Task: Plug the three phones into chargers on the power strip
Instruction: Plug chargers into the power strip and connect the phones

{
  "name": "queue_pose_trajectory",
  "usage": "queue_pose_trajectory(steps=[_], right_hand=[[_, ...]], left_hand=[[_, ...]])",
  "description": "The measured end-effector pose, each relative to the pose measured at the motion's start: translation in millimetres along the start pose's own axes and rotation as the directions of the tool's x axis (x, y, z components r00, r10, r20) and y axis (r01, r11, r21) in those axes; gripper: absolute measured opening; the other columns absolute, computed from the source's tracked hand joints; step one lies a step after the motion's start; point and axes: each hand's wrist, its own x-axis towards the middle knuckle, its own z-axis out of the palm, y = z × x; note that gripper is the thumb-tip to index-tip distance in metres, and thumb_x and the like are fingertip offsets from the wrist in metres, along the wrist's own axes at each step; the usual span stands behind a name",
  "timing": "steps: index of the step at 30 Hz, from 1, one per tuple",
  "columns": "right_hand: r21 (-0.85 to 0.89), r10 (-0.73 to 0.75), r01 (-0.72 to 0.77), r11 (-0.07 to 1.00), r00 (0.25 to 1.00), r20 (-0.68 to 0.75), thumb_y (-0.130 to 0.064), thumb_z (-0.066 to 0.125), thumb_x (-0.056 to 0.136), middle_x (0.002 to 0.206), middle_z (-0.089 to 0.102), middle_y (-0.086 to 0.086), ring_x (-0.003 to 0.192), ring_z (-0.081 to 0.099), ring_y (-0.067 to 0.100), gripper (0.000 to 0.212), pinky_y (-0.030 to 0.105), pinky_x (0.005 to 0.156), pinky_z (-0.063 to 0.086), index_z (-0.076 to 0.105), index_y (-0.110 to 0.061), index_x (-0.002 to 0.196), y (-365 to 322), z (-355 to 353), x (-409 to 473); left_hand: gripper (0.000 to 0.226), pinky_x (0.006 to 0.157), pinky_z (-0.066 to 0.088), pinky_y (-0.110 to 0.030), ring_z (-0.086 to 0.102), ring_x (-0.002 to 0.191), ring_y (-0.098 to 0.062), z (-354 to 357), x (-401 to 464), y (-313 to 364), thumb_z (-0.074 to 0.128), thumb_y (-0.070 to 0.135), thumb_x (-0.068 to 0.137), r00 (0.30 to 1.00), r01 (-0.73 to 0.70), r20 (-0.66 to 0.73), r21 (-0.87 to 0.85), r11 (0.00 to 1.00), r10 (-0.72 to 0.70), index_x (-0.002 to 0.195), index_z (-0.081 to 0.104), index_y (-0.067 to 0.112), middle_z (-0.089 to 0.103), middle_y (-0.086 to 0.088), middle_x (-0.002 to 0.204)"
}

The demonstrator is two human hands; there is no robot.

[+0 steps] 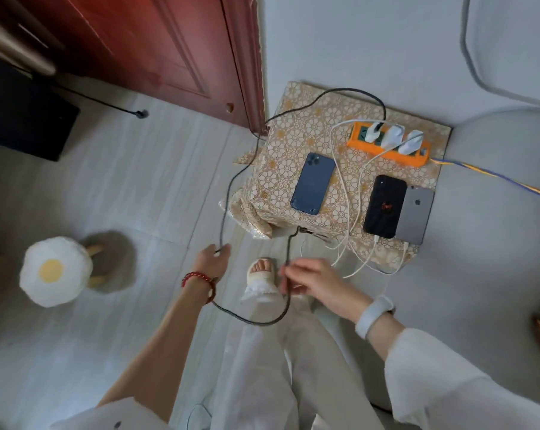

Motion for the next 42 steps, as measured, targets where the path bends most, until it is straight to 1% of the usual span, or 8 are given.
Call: queue_pose_trajectory(steps=[6,9,18,25,28,34,37,42], right_hand=[[-0.493,0.010,0.056,0.868,0.992,0.129,-0.015,0.057,0.085,0.084,0.072,0.018,0.075,0.058,0.006,0.022,0.022,0.079,0.044,0.070,0.003,0.081,11.9,27.8,-1.4],[0.089,0.201,-0.197,0.976,0.979,-0.038,-0.020,0.050,0.091,0.105,0.066,0.020,0.088,0.061,0.019,0.026,0.030,0.085,0.047,0.062,-0.001,0.103,10.7,10.3,9.9],[0.926,0.305,0.027,0.376,0.940,-0.151,-0.018,0.035,0.098,0.062,0.057,0.009,0.053,0.057,0.015,0.030,0.020,0.048,0.051,0.051,0.001,0.082,-33.2,-6.7,62.4],[0.480,0.198,-0.150,0.864,0.979,-0.050,-0.017,0.035,0.097,0.049,0.053,-0.002,0.044,0.050,0.011,0.024,0.019,0.041,0.043,0.053,-0.011,0.082,-24.6,-13.5,49.2],[0.033,0.137,-0.143,0.989,0.981,0.138,-0.014,0.039,0.096,0.065,0.058,0.002,0.061,0.058,0.012,0.023,0.023,0.062,0.050,0.056,-0.012,0.081,-14.9,7.2,31.9],[-0.698,0.116,0.115,0.707,0.954,0.275,-0.023,0.048,0.090,0.085,0.073,0.014,0.071,0.059,-0.002,0.026,0.017,0.081,0.045,0.070,-0.008,0.089,15.8,13.0,30.3],[-0.681,0.134,0.006,0.732,0.979,0.152,-0.025,0.053,0.085,0.100,0.073,0.011,0.093,0.064,0.012,0.025,0.033,0.097,0.046,0.072,-0.012,0.095,22.0,-1.6,33.9],[0.158,0.253,-0.229,0.960,0.955,-0.154,-0.028,0.043,0.095,0.107,0.064,0.012,0.104,0.060,0.027,0.038,0.039,0.095,0.048,0.050,0.000,0.119,2.1,-17.6,45.3]], left_hand=[[0.018,0.037,0.036,-0.015,0.047,0.039,-0.007,21.9,-21.1,40.9,0.039,0.018,0.095,0.866,0.236,0.492,-0.549,0.802,0.082,0.094,0.051,0.004,0.051,-0.006,0.069],[0.021,0.033,0.021,-0.012,0.027,0.031,-0.001,13.5,-17.5,28.5,0.040,0.011,0.095,0.846,-0.019,0.470,-0.442,0.897,0.250,0.105,0.059,0.011,0.044,0.003,0.056],[0.027,0.075,0.045,-0.018,0.055,0.064,-0.003,-25.6,-17.7,-24.0,0.046,0.008,0.091,0.649,-0.440,0.740,0.177,0.880,0.176,0.106,0.067,0.016,0.061,0.014,0.060],[0.029,0.090,0.038,-0.021,0.056,0.113,-0.019,-21.4,1.8,-49.7,0.043,0.014,0.092,0.887,-0.292,0.458,0.464,0.836,0.055,0.114,0.062,0.012,0.060,-0.007,0.126],[0.033,0.079,0.037,-0.024,0.058,0.099,-0.020,-2.6,1.7,-21.4,0.038,0.026,0.096,0.886,0.040,0.464,-0.122,0.992,0.021,0.114,0.056,0.005,0.058,-0.011,0.125],[0.041,0.057,0.048,-0.028,0.057,0.060,-0.018,27.4,3.5,31.4,0.033,0.041,0.095,0.855,0.452,0.515,-0.692,0.563,-0.053,0.074,0.045,0.008,0.058,-0.009,0.073],[0.031,0.031,0.028,-0.010,0.033,0.025,-0.006,37.1,4.0,31.1,0.033,0.026,0.097,0.931,0.340,0.356,-0.767,0.544,-0.079,0.073,0.047,0.014,0.041,0.001,0.048],[0.025,0.031,0.020,-0.011,0.024,0.031,-0.002,31.7,-9.0,9.8,0.035,0.012,0.097,0.923,0.044,0.297,-0.712,0.701,0.244,0.100,0.059,0.012,0.037,0.009,0.040]])
